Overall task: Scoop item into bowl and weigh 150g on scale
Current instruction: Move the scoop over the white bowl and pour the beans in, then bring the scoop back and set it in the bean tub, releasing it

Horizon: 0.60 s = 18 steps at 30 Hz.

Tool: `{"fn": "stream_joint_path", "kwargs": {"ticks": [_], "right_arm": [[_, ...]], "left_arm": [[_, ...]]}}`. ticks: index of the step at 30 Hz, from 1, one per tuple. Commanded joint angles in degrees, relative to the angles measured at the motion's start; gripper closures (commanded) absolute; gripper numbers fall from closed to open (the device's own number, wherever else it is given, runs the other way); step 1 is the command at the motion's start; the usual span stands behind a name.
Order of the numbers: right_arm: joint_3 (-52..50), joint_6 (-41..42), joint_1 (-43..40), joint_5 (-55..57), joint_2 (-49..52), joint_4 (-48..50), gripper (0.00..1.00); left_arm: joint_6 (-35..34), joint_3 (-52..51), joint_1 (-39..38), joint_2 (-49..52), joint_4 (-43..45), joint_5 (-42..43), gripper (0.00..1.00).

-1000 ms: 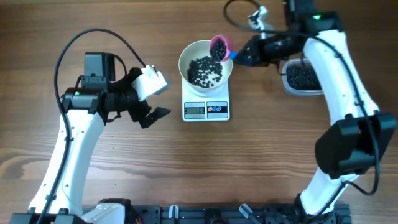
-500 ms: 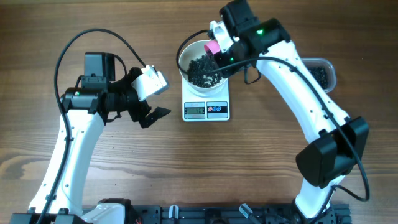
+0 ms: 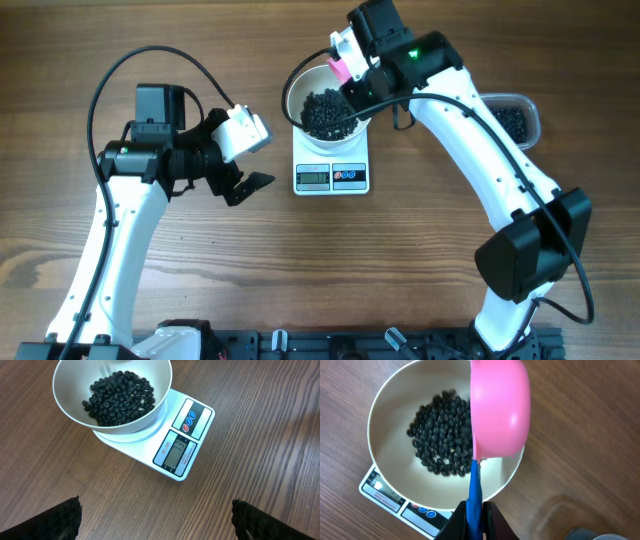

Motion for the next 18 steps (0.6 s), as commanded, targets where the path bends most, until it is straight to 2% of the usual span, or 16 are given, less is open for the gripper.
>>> {"fn": "stream_joint_path", "kwargs": {"ticks": [1,5,7,13,18], "right_arm": [[1.6,-2.7,0.0,-2.0,0.5,0.6,0.96],[1.6,-1.0,-1.0,-6.5,0.4,0.2,0.96],[2.1,-0.6,-3.5,-12.5,0.3,-1.0,0.96],[7.0,-0.9,-16.1,-31.6,-0.4,-8.6,0.96],[7.5,-5.6,-29.4,-32.7,-1.2,-19.5,0.96]], "left_arm": [[1.2,-0.1,0.3,0.4,0.1,0.2,0.0],[1.2,-0.1,0.3,0.4,0.1,0.2,0.0],[1.2,-0.1,0.3,0.4,0.1,0.2,0.0],[1.2,-0.1,0.3,0.4,0.1,0.2,0.0],[1.2,-0.1,0.3,0.4,0.1,0.2,0.0]]}}
